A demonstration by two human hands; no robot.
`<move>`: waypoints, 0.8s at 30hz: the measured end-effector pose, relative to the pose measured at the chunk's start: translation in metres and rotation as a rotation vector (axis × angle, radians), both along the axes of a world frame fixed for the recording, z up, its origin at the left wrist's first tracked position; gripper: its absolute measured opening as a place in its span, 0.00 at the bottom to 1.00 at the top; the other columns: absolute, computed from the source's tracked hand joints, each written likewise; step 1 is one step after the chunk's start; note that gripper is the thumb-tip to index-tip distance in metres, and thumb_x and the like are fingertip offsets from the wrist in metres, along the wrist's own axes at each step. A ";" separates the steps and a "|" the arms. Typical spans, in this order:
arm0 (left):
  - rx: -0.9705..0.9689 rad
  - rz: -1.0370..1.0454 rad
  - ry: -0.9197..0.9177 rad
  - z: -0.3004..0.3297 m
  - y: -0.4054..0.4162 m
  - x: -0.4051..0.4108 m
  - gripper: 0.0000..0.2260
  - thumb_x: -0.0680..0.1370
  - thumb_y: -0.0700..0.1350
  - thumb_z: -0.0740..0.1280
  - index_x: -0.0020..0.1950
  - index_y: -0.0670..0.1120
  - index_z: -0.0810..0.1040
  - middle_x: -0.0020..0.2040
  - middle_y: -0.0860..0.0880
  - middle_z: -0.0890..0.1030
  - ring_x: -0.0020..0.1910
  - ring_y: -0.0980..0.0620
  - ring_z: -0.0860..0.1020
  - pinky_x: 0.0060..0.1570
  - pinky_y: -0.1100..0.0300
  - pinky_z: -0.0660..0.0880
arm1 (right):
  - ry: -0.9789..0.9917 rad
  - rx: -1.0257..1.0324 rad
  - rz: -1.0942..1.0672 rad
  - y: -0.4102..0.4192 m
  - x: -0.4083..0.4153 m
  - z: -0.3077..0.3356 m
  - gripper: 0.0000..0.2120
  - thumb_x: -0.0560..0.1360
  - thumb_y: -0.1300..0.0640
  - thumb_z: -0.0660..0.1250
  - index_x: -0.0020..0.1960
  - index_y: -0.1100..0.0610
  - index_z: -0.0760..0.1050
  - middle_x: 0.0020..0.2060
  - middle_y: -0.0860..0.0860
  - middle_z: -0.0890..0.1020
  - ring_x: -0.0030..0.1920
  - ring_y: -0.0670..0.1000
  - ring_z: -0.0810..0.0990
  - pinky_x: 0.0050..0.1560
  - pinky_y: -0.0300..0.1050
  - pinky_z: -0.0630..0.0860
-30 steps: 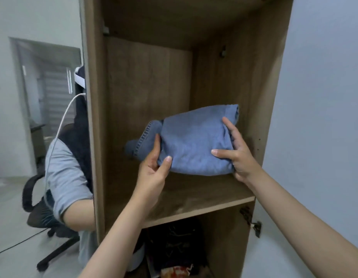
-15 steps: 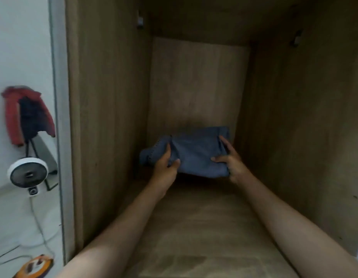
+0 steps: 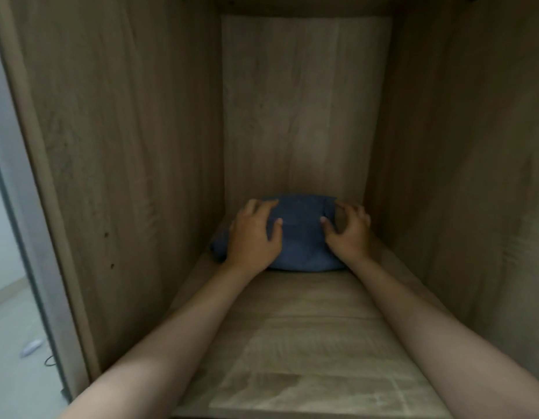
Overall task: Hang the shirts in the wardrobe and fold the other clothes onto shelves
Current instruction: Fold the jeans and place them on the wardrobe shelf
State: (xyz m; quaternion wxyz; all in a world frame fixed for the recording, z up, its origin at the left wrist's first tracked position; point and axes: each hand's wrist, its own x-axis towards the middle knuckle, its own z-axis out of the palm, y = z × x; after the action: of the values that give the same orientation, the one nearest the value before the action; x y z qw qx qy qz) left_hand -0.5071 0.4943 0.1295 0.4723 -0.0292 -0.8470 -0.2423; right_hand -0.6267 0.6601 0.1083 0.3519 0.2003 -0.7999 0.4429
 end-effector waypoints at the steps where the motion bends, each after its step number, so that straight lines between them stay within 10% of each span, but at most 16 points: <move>1: -0.103 0.003 -0.107 0.000 0.000 -0.008 0.20 0.78 0.50 0.60 0.68 0.47 0.71 0.66 0.43 0.72 0.64 0.43 0.71 0.65 0.43 0.67 | 0.091 0.063 0.032 -0.002 0.004 0.003 0.25 0.73 0.47 0.66 0.64 0.59 0.74 0.62 0.59 0.75 0.62 0.60 0.72 0.63 0.45 0.66; 5: -0.338 0.151 -0.541 -0.020 -0.008 -0.029 0.25 0.81 0.58 0.50 0.77 0.54 0.53 0.79 0.49 0.50 0.77 0.49 0.48 0.71 0.40 0.40 | -0.017 0.542 0.162 -0.010 0.009 -0.003 0.34 0.74 0.35 0.53 0.76 0.51 0.57 0.76 0.53 0.59 0.76 0.55 0.56 0.74 0.56 0.53; 8: -0.365 0.192 -0.701 -0.037 -0.013 -0.031 0.25 0.81 0.60 0.47 0.76 0.52 0.56 0.78 0.46 0.54 0.76 0.48 0.53 0.73 0.44 0.40 | -0.363 0.777 0.220 -0.010 0.013 -0.009 0.33 0.79 0.37 0.52 0.78 0.48 0.47 0.78 0.51 0.48 0.77 0.53 0.45 0.75 0.47 0.44; 11: -0.291 0.123 -0.545 -0.031 -0.018 -0.027 0.21 0.81 0.58 0.52 0.60 0.48 0.77 0.61 0.45 0.78 0.59 0.46 0.76 0.65 0.48 0.66 | -0.376 0.758 0.245 -0.008 0.022 -0.003 0.32 0.79 0.39 0.53 0.78 0.52 0.50 0.77 0.53 0.54 0.76 0.53 0.53 0.73 0.43 0.51; 14: -0.074 0.048 -0.402 -0.018 -0.029 -0.026 0.14 0.80 0.50 0.59 0.47 0.42 0.80 0.44 0.43 0.82 0.45 0.45 0.79 0.45 0.55 0.74 | -0.357 0.808 0.224 -0.006 0.031 0.005 0.30 0.78 0.39 0.57 0.74 0.54 0.60 0.71 0.53 0.68 0.68 0.53 0.69 0.65 0.43 0.65; 18: -0.147 0.195 -0.407 -0.027 -0.039 -0.029 0.17 0.77 0.51 0.62 0.66 0.51 0.74 0.60 0.44 0.73 0.60 0.45 0.71 0.58 0.52 0.66 | -0.358 0.722 0.197 -0.005 0.029 0.014 0.26 0.74 0.39 0.63 0.67 0.53 0.69 0.62 0.53 0.77 0.58 0.51 0.76 0.53 0.41 0.70; 21: -0.230 0.251 -0.513 -0.040 -0.042 -0.034 0.20 0.79 0.56 0.57 0.72 0.61 0.63 0.73 0.45 0.58 0.71 0.42 0.57 0.69 0.38 0.52 | -0.272 0.678 0.122 -0.006 0.025 0.009 0.31 0.73 0.36 0.62 0.72 0.48 0.63 0.71 0.54 0.66 0.69 0.56 0.63 0.68 0.50 0.61; 24: -0.106 0.114 -0.577 -0.038 -0.048 -0.037 0.24 0.80 0.56 0.56 0.75 0.61 0.56 0.76 0.42 0.55 0.73 0.43 0.59 0.70 0.52 0.57 | -0.434 0.520 0.197 -0.003 0.028 0.005 0.37 0.73 0.37 0.65 0.76 0.46 0.54 0.75 0.54 0.52 0.74 0.56 0.51 0.72 0.49 0.52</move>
State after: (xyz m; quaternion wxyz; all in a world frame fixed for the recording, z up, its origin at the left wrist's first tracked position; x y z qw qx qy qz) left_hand -0.5438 0.4462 0.0916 0.2226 0.0640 -0.9580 -0.1692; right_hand -0.5983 0.6576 0.1130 0.0666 0.2609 -0.9188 0.2886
